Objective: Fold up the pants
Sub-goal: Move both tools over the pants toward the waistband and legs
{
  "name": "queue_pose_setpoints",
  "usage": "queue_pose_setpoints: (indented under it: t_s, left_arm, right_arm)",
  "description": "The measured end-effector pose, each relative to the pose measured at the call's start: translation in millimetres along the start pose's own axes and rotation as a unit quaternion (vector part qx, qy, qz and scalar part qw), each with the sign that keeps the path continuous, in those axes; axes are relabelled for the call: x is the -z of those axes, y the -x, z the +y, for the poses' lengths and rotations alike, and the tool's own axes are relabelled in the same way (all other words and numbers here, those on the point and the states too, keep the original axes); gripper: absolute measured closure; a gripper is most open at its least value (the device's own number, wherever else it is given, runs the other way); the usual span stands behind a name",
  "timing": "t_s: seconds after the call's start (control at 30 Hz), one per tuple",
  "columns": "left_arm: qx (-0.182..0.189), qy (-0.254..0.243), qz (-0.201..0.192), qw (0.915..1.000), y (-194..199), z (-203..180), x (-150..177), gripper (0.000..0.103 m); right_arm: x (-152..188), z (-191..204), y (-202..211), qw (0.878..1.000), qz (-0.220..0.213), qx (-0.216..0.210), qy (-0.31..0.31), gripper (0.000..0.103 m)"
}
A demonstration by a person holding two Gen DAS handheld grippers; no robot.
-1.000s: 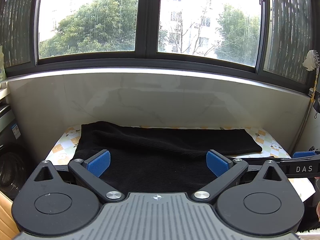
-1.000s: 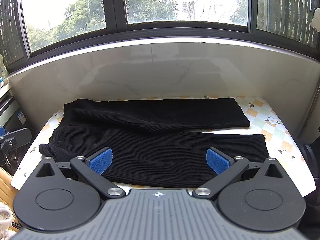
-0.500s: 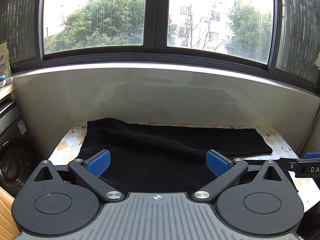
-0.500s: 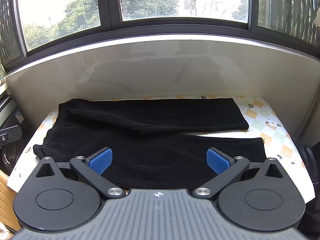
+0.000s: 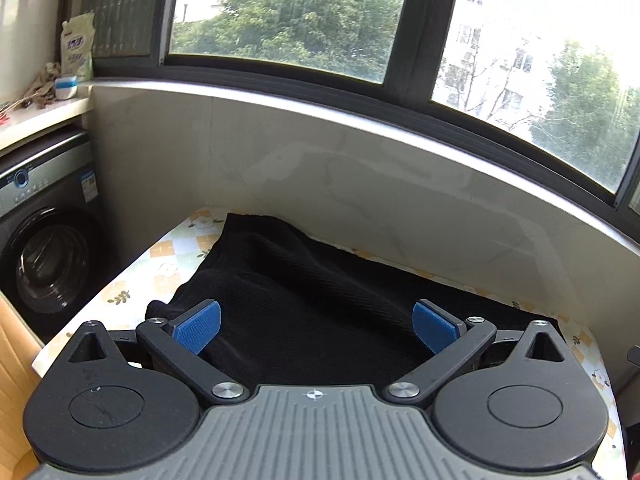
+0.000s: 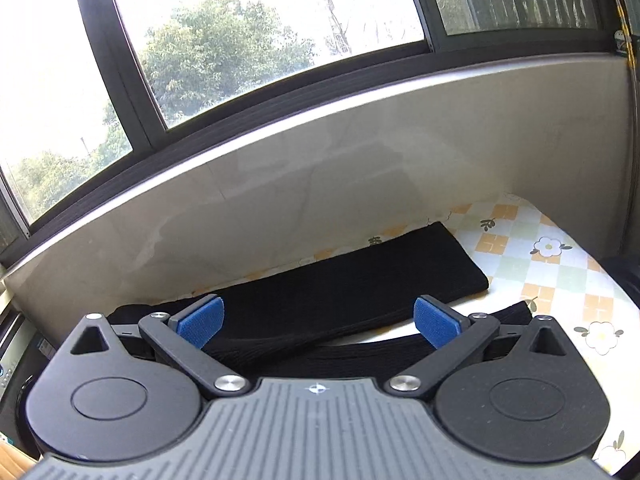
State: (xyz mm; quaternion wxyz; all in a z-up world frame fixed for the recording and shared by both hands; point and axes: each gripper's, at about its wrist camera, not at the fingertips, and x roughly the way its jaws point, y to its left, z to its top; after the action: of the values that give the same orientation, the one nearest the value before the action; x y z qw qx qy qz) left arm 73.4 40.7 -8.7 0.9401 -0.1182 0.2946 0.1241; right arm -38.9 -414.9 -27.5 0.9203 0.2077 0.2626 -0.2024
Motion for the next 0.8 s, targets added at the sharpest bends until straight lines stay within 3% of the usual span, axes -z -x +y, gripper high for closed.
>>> queue_pose_setpoints:
  t_s: [0.2,0.3,0.5,0.63,0.77,0.8]
  left_arm:
    - [-0.037,0.038,0.043,0.9977,-9.3,24.0,17.5,0.001]
    - [-0.046,0.048,0.072,0.9952,-19.8,35.7,27.1,0.007]
    - [-0.043,0.087,0.127,0.9872,-51.9,68.9,43.2,0.013]
    - [-0.031,0.123,0.153,0.9801,-82.5,97.0,50.9,0.024]
    - [-0.020,0.160,0.174,0.9714,-114.9,120.9,59.8,0.026]
    - [-0.019,0.168,0.181,0.9688,-124.1,126.5,62.5,0.026]
  right_arm:
    - [29.5,-1.4,-27.1,0.997,0.055,0.024,0.054,0.000]
    - [48.8,6.5,-41.8,0.992,0.083,0.042,0.086,0.000]
    - [75.1,14.3,-61.9,0.991,0.101,0.038,0.082,0.002]
    - [91.1,19.3,-76.9,0.988,0.134,0.030,0.068,0.004]
    - [110.2,32.0,-92.4,0.980,0.162,0.051,0.100,0.026]
    - [114.9,34.6,-95.6,0.979,0.168,0.052,0.101,0.026]
